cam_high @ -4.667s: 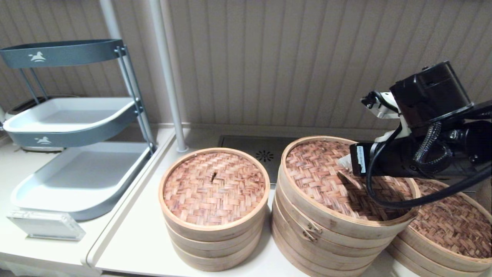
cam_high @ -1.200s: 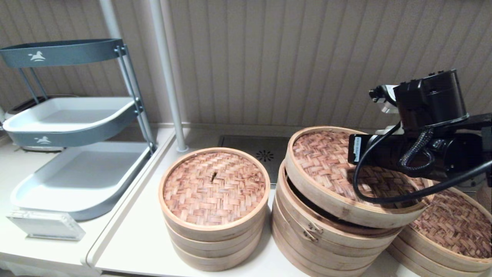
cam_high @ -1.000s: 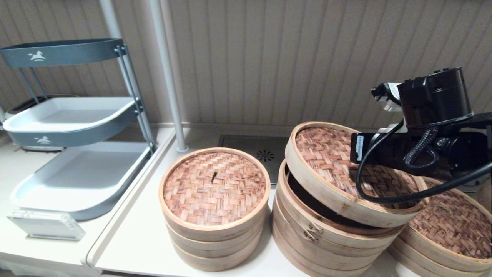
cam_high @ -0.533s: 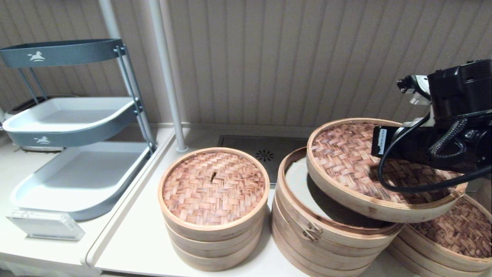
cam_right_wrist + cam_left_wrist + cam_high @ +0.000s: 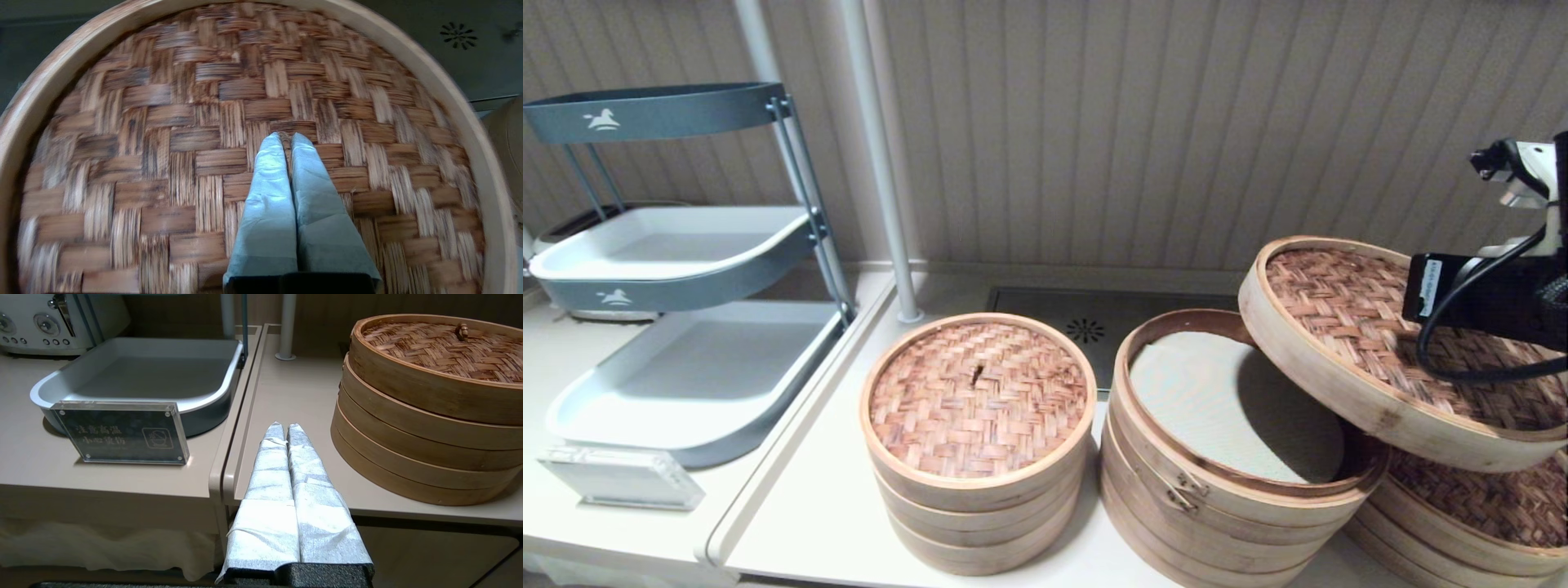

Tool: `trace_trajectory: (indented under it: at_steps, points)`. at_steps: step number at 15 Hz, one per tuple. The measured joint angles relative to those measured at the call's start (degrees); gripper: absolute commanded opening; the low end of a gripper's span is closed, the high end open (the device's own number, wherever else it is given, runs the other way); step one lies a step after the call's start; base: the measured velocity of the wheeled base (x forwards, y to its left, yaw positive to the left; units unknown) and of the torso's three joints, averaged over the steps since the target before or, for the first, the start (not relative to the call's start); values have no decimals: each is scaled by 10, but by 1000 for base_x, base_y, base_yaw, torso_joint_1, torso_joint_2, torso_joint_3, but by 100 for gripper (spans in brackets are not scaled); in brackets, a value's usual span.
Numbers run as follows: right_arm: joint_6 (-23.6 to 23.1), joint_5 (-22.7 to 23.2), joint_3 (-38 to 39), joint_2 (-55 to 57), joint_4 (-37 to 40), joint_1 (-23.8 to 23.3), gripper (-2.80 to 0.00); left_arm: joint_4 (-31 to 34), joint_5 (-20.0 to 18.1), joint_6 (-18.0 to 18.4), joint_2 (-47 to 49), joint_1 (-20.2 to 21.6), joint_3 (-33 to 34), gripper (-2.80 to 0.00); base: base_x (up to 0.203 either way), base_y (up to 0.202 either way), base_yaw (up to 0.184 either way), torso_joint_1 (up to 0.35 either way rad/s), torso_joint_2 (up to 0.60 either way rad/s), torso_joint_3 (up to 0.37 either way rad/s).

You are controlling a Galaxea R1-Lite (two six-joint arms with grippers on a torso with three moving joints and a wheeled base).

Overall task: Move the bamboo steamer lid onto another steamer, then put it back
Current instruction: Put the steamer

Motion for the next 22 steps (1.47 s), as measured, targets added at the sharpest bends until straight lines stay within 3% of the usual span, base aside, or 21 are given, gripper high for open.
trace_trajectory:
  at_steps: [9,14,17,22]
  points:
    - [-16,46,19,-22,9,-117,-280,0,0,0,0,0,0,-280,0,0,0,0,0,0]
    - [-18,118,33,-19,5,-210,-280,0,0,0,0,0,0,-280,0,0,0,0,0,0]
    - [-28,164,41,-11,2,-294,-280,0,0,0,0,0,0,-280,0,0,0,0,0,0]
    - [-40,187,50,12,-3,-359,-280,0,0,0,0,0,0,-280,0,0,0,0,0,0]
